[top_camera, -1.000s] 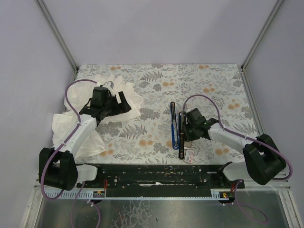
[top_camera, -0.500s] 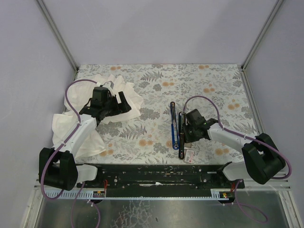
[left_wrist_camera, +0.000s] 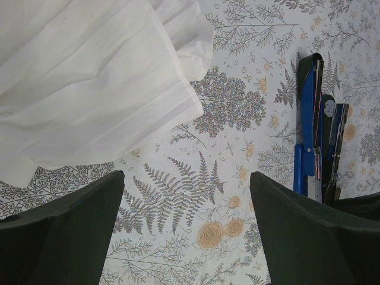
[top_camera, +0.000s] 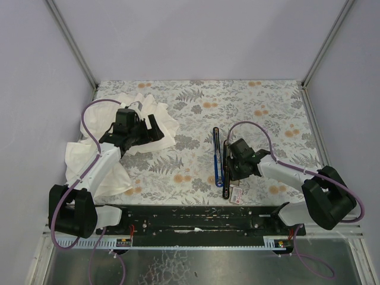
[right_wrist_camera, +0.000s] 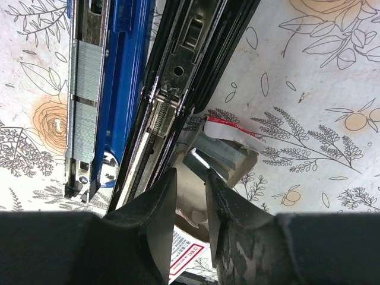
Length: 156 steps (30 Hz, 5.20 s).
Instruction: Load the staples into the stapler
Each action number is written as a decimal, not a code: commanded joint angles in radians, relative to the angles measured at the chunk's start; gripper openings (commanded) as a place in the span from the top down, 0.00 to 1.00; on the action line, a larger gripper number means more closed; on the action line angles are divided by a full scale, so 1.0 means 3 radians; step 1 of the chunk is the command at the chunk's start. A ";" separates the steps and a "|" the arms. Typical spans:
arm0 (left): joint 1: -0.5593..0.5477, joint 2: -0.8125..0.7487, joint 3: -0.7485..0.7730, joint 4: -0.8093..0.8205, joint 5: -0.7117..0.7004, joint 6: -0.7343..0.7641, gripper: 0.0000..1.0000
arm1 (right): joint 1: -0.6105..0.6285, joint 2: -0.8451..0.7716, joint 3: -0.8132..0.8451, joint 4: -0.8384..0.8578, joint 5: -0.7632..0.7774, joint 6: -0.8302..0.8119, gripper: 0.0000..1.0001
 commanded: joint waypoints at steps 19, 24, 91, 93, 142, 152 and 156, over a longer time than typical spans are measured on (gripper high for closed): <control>0.0015 -0.0163 -0.0044 0.0265 0.0100 0.0034 0.14 | 0.0443 -0.0115 0.0148 -0.0122 0.0768 0.0372 1.00; -0.0061 -0.0289 -0.0153 0.0487 0.0302 -0.0082 0.15 | 0.0381 -0.0419 0.0184 -0.0043 0.0491 0.0423 1.00; -0.1923 -0.0956 -0.1137 0.3544 0.0764 -0.2470 0.93 | -0.0059 -0.1565 -0.0113 0.3021 -0.2210 0.2404 0.88; -0.1925 -0.0999 -0.1148 0.3314 0.0709 -0.2419 0.94 | -0.0059 -0.1610 -0.0077 0.2837 -0.2163 0.2308 0.78; -0.2625 0.1062 -0.0364 0.0441 -0.0592 -0.1510 0.58 | -0.0053 -0.1370 -0.0060 0.0461 -0.0718 0.0538 0.47; -0.2365 0.0591 -0.0602 0.0725 -0.0512 -0.1432 0.43 | 0.0336 -0.1006 0.0151 0.0135 -0.0072 0.0708 0.48; -0.1775 0.0270 -0.0549 0.0458 -0.0459 -0.1030 0.33 | 0.0675 -0.0741 0.0307 0.0105 0.0191 0.0836 0.48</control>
